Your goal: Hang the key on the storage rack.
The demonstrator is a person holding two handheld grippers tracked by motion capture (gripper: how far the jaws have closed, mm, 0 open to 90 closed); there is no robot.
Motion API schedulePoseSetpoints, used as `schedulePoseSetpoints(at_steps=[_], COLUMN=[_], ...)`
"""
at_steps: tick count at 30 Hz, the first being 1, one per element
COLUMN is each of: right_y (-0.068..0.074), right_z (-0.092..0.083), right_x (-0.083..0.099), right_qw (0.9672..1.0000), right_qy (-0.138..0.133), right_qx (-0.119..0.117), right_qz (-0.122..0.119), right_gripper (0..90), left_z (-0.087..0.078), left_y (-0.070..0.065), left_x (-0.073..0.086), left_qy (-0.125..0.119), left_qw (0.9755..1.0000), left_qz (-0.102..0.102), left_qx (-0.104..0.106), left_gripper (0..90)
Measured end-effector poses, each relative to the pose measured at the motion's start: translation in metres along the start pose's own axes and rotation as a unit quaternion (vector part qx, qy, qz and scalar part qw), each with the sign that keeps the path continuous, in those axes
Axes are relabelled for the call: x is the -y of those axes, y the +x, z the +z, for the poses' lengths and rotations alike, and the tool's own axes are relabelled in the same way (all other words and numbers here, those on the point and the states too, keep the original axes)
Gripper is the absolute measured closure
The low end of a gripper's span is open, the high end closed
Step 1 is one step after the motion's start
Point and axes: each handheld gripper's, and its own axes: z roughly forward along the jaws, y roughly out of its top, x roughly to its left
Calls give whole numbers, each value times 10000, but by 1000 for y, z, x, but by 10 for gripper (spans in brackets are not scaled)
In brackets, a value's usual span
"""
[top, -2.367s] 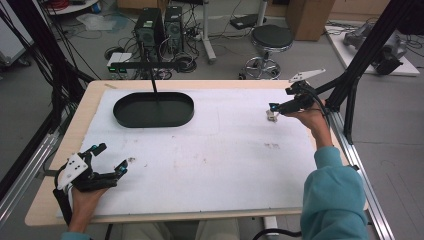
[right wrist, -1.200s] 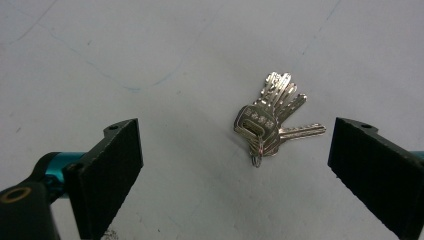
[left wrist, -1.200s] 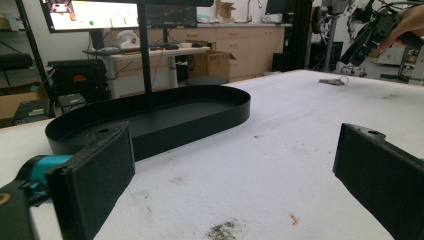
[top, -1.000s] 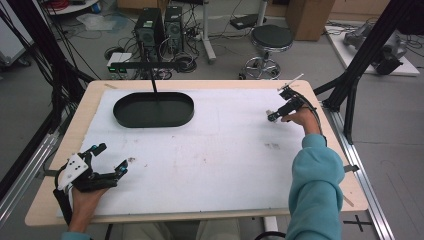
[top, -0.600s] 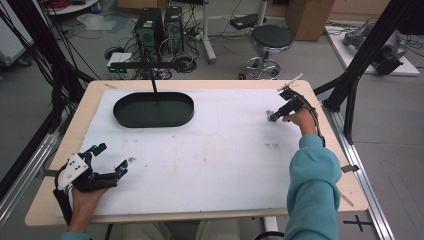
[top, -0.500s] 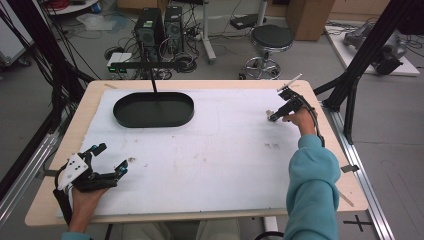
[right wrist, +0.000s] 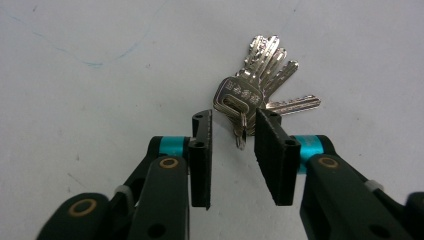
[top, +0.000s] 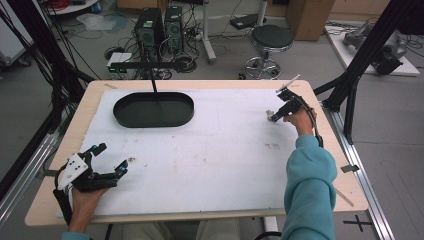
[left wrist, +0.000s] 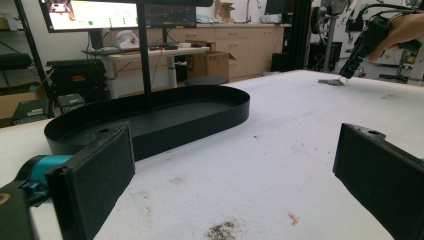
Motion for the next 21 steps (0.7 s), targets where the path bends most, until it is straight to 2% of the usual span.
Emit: schedulePoseSetpoints(at_steps=[4,21], right_y=[0,2], right_z=[1,6], right_x=[0,-2], right_qw=[10000,9997], right_qy=[19,160], right_qx=[73,117], right_qz=[-46,-140], right_gripper=[729,856], left_z=[0,0], left_y=[0,0], left_x=[0,0], left_qy=[0,-2], left_qw=[10000,10000], left_qz=[-2,8], left_qx=[2,12], left_gripper=[36,36])
